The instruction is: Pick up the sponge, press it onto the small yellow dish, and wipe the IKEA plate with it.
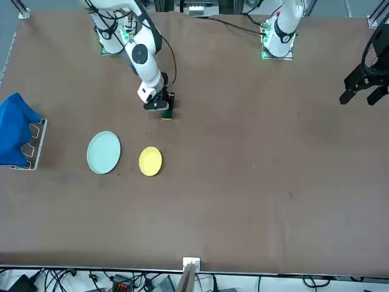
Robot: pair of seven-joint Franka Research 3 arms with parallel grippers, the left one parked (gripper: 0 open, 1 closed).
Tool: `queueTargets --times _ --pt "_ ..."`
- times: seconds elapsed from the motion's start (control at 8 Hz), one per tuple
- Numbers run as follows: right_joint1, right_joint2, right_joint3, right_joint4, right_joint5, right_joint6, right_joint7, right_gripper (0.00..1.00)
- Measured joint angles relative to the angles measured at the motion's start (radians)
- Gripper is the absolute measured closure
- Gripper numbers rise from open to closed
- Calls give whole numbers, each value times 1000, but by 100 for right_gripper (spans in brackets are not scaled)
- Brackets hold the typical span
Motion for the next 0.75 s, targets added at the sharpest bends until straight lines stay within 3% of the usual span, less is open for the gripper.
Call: queueTargets --times 0.5,0.62,0.75 --pt "-1 -5 -11 13 0 7 0 6" --pt "-1 -10 -13 21 0 9 0 0" --pt "-3 -21 -14 31 0 11 0 0"
